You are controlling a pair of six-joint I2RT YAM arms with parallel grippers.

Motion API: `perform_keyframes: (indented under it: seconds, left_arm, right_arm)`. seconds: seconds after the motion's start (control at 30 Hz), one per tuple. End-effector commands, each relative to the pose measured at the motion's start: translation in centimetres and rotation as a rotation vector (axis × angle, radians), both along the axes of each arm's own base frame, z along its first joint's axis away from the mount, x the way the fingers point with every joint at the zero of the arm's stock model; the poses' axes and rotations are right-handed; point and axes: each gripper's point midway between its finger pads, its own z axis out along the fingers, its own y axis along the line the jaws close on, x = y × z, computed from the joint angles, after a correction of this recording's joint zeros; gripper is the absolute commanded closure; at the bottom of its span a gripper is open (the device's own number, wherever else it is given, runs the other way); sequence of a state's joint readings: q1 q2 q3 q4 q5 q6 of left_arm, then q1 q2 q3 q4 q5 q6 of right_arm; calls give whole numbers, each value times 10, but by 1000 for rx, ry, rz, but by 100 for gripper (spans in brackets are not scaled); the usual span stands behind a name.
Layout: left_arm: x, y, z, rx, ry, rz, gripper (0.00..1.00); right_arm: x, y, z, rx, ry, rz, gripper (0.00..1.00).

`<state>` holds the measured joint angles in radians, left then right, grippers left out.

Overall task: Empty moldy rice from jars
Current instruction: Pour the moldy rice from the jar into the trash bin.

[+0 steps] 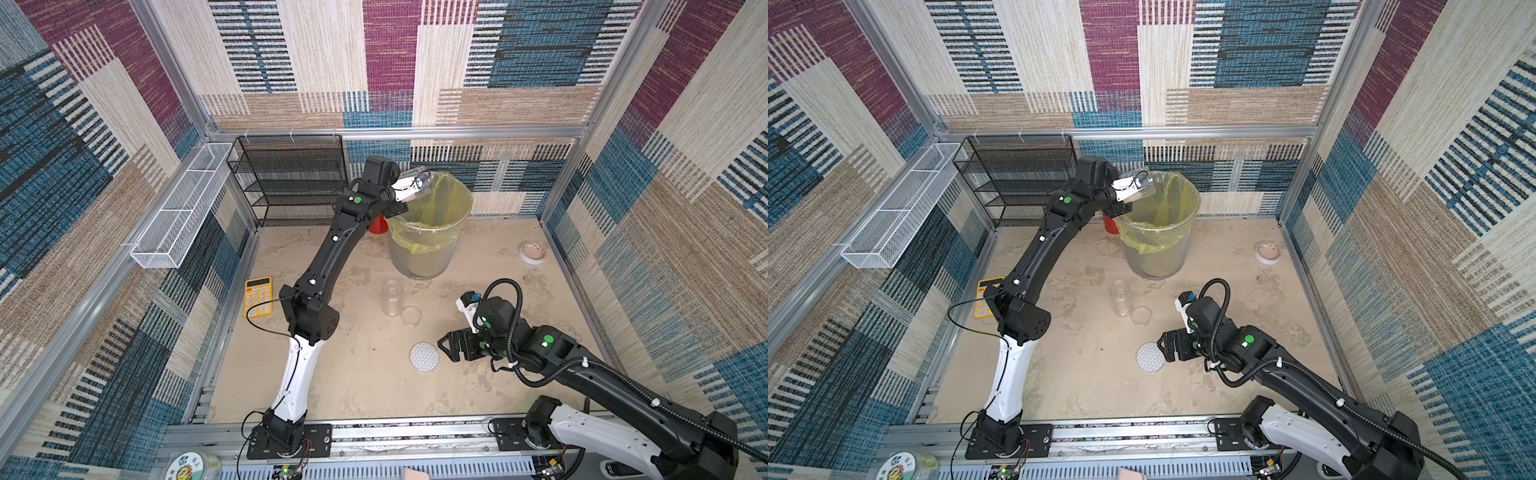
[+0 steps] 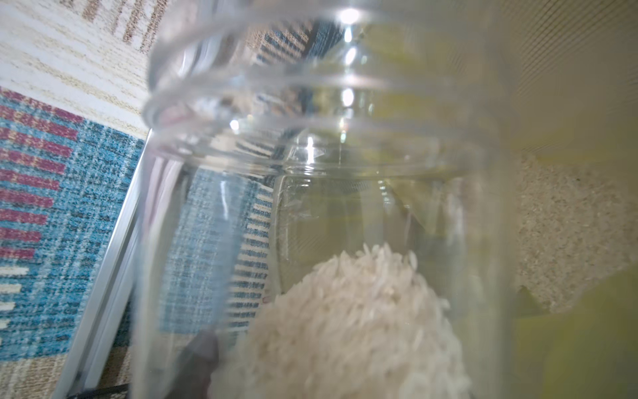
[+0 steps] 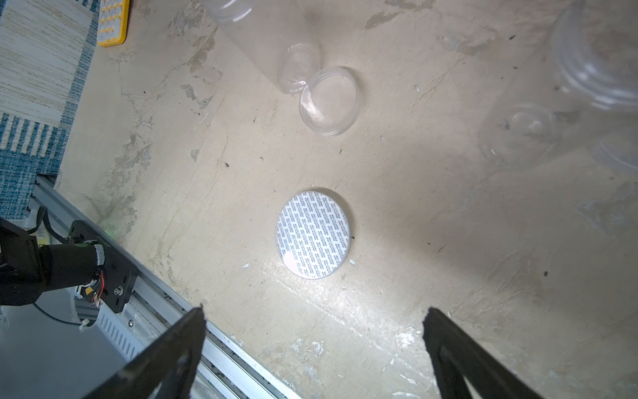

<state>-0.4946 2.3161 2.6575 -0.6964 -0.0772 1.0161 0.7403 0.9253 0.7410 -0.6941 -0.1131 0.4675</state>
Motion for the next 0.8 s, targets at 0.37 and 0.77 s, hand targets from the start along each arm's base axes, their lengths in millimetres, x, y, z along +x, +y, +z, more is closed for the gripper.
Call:
perform_keyframes:
  seconds: [0.37,0.77]
  left_arm:
    - [18,-2,18,356,-264,39,52]
    - [22,-11,17,571,-396,39,51]
  right_arm:
    - [2,3,5,70,-14,-43,1]
    - [-3,2,15,102,-41,-25,0]
